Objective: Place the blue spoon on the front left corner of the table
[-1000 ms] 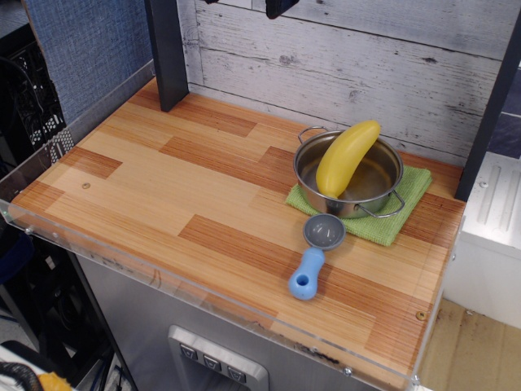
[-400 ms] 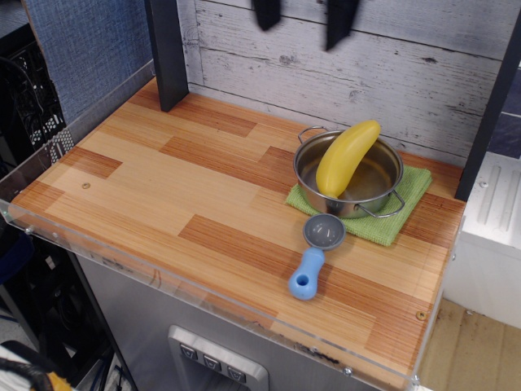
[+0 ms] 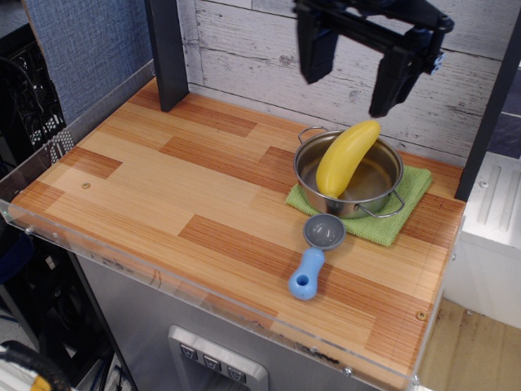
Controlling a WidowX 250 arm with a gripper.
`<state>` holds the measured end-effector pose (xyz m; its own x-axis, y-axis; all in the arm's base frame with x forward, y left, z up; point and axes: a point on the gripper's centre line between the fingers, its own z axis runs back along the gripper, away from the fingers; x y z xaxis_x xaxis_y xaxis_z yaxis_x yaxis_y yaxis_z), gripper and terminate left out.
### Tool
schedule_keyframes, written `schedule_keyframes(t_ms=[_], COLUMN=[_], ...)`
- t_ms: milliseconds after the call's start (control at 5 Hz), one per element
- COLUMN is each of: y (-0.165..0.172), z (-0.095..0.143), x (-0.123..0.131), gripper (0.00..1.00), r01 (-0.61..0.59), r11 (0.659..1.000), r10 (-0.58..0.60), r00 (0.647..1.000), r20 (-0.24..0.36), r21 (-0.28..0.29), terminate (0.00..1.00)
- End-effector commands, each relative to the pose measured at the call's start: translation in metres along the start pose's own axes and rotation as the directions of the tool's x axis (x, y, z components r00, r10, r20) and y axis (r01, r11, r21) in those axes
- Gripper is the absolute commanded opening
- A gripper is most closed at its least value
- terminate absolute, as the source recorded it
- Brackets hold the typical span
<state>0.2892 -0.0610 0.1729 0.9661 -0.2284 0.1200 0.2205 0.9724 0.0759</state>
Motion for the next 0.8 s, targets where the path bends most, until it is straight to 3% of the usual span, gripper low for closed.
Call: schedule_keyframes(t_ms=[0, 200, 400, 600], y=[-0.001, -0.003, -0.007, -0.012], z=[0.017, 0.001, -0.030, -0.046], x=[-0.071, -0.076, -0.069, -0.057], gripper=[1.00, 1.00, 1.00, 1.00], r01=[-0.206, -0.323, -0.330, -0.277], r11=[0.979, 0.946, 0.944, 0.960], r10=[0.204, 0.322, 0.329, 0.276], r00=[0.976, 0.945, 0.944, 0.961], r20=[0.081, 0.054, -0.035, -0.023], r21=[0.012, 0.018, -0.013, -0.034], terminate=[0.00, 0.00, 0.00, 0.00])
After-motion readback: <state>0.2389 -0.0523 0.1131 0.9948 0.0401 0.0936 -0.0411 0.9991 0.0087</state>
